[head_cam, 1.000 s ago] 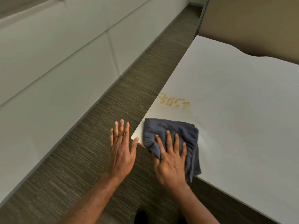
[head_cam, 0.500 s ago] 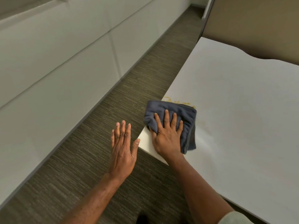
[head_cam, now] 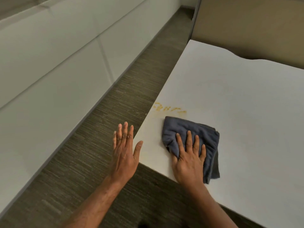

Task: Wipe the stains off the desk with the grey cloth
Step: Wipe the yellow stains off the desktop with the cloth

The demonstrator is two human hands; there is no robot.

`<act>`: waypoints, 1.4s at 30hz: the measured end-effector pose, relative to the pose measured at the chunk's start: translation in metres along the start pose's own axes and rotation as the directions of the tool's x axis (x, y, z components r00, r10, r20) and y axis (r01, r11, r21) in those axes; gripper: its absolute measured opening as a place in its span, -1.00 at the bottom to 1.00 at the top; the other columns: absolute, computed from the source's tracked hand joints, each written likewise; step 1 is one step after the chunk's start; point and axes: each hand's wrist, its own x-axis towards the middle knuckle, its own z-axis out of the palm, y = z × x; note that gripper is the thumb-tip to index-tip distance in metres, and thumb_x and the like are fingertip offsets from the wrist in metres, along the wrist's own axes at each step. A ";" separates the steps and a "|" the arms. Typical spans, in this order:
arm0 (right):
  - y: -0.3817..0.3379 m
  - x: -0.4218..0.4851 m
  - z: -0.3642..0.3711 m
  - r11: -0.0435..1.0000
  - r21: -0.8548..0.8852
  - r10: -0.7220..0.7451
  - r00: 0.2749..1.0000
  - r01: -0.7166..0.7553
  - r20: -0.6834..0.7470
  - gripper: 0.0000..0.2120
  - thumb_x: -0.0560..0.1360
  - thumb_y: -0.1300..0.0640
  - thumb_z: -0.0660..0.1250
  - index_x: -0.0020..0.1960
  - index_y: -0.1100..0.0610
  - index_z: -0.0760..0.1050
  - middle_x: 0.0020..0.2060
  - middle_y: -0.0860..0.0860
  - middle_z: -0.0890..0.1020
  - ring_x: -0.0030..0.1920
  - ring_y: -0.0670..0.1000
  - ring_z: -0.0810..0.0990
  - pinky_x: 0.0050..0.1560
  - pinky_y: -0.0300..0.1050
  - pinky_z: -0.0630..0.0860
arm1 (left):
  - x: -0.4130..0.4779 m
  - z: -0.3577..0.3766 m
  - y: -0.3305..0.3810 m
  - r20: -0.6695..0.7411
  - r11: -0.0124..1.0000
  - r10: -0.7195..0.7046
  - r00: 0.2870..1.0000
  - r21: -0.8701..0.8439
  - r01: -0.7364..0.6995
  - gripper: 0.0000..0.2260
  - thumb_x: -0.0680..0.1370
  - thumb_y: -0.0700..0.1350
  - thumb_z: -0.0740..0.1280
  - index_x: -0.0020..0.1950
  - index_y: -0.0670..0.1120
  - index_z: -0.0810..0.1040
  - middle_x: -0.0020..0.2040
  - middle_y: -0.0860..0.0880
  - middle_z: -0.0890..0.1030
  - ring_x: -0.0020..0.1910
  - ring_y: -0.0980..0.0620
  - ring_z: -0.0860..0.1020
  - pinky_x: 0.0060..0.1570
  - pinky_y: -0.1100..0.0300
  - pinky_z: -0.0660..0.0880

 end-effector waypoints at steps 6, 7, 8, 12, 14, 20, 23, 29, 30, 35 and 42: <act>0.000 0.075 -0.008 0.992 0.063 0.115 0.993 -0.113 -0.035 -0.38 0.67 -0.24 -0.07 0.65 -0.12 -0.19 0.66 0.08 -0.18 0.63 0.19 -0.29 0.57 0.27 -0.34 | 0.011 0.002 0.005 0.040 1.000 0.015 0.999 0.015 -0.016 -0.33 0.69 0.27 -0.16 0.67 -0.13 0.05 0.69 -0.11 -0.04 0.68 -0.05 -0.15 0.65 -0.03 -0.17; -0.003 0.084 -0.008 0.992 0.064 0.114 0.993 -0.111 -0.030 -0.38 0.67 -0.24 -0.07 0.65 -0.11 -0.20 0.66 0.09 -0.18 0.62 0.20 -0.30 0.56 0.27 -0.34 | 0.013 0.002 0.005 0.045 1.000 0.016 0.999 0.014 -0.017 -0.33 0.69 0.27 -0.16 0.67 -0.13 0.05 0.69 -0.11 -0.04 0.68 -0.05 -0.15 0.65 -0.02 -0.18; -0.007 0.093 -0.008 0.993 0.061 0.105 0.994 -0.103 -0.025 -0.38 0.67 -0.23 -0.08 0.65 -0.11 -0.20 0.65 0.09 -0.19 0.62 0.20 -0.31 0.56 0.28 -0.35 | 0.014 0.003 0.005 0.051 1.000 0.015 0.999 0.013 -0.016 -0.33 0.68 0.27 -0.16 0.67 -0.13 0.04 0.69 -0.11 -0.04 0.68 -0.04 -0.16 0.65 -0.02 -0.18; -0.029 0.117 -0.011 0.999 0.052 -0.008 0.999 0.006 0.031 -0.39 0.68 -0.24 -0.12 0.64 -0.12 -0.25 0.64 0.08 -0.25 0.60 0.20 -0.36 0.54 0.30 -0.38 | 0.017 0.007 0.005 0.072 1.000 0.017 0.997 0.023 -0.019 -0.34 0.68 0.25 -0.14 0.67 -0.12 0.03 0.69 -0.10 -0.06 0.68 -0.02 -0.19 0.64 0.00 -0.21; -0.034 0.118 -0.012 0.996 0.034 -0.084 0.995 0.082 0.056 -0.40 0.68 -0.25 -0.13 0.64 -0.14 -0.25 0.64 0.07 -0.26 0.60 0.19 -0.37 0.55 0.30 -0.38 | 0.019 0.009 0.006 0.084 0.999 0.023 0.996 0.031 -0.026 -0.34 0.68 0.25 -0.13 0.67 -0.12 0.03 0.69 -0.10 -0.06 0.68 -0.02 -0.19 0.65 -0.02 -0.19; 0.016 0.082 -0.010 0.996 0.070 0.064 0.997 -0.061 -0.049 -0.41 0.66 -0.23 -0.16 0.64 -0.15 -0.18 0.65 0.05 -0.21 0.62 0.15 -0.32 0.56 0.28 -0.35 | 0.030 0.012 0.016 0.101 0.998 0.033 0.994 0.047 -0.038 -0.31 0.67 0.29 -0.21 0.68 -0.11 -0.01 0.69 -0.08 -0.09 0.67 0.01 -0.23 0.62 0.06 -0.29; 0.033 0.084 -0.012 0.985 0.073 0.160 0.984 -0.154 -0.079 -0.41 0.66 -0.25 -0.13 0.64 -0.17 -0.16 0.66 0.06 -0.17 0.63 0.16 -0.28 0.57 0.29 -0.32 | 0.037 0.014 0.018 0.101 0.999 0.037 0.994 0.036 -0.041 -0.31 0.67 0.31 -0.23 0.68 -0.09 -0.04 0.69 -0.06 -0.13 0.66 0.02 -0.26 0.61 0.09 -0.33; 0.010 0.145 -0.016 0.983 0.080 0.171 0.984 -0.167 -0.046 -0.39 0.66 -0.26 -0.10 0.65 -0.14 -0.15 0.66 0.09 -0.18 0.62 0.24 -0.30 0.53 0.36 -0.34 | 0.050 0.014 0.019 0.087 0.998 0.055 0.995 0.018 -0.057 -0.32 0.68 0.30 -0.22 0.68 -0.08 -0.04 0.69 -0.05 -0.13 0.67 0.04 -0.24 0.62 0.08 -0.29; 0.003 0.154 -0.016 0.986 0.077 0.150 0.988 -0.147 -0.039 -0.39 0.66 -0.26 -0.10 0.65 -0.14 -0.15 0.65 0.09 -0.18 0.61 0.24 -0.31 0.53 0.37 -0.35 | 0.052 0.014 0.018 0.087 0.998 0.058 0.995 0.021 -0.060 -0.32 0.67 0.30 -0.22 0.68 -0.08 -0.04 0.69 -0.05 -0.13 0.67 0.03 -0.24 0.63 0.05 -0.27; -0.037 0.180 -0.013 0.999 0.054 -0.004 1.000 0.005 -0.003 -0.40 0.66 -0.26 -0.14 0.65 -0.15 -0.16 0.65 0.08 -0.19 0.61 0.24 -0.33 0.52 0.37 -0.39 | 0.059 0.011 0.014 0.058 0.998 0.061 0.996 0.019 -0.062 -0.33 0.67 0.31 -0.20 0.67 -0.06 -0.04 0.69 -0.04 -0.11 0.66 0.08 -0.26 0.62 0.13 -0.31; -0.076 0.148 -0.005 0.963 0.044 -0.269 0.962 0.267 0.039 -0.41 0.67 -0.27 -0.09 0.65 -0.13 -0.09 0.66 0.07 -0.17 0.61 0.22 -0.32 0.54 0.35 -0.34 | 0.067 0.007 0.018 -0.007 0.998 0.063 0.998 -0.026 -0.063 -0.37 0.69 0.24 -0.08 0.68 -0.07 0.01 0.70 -0.05 -0.04 0.68 0.04 -0.18 0.64 0.07 -0.22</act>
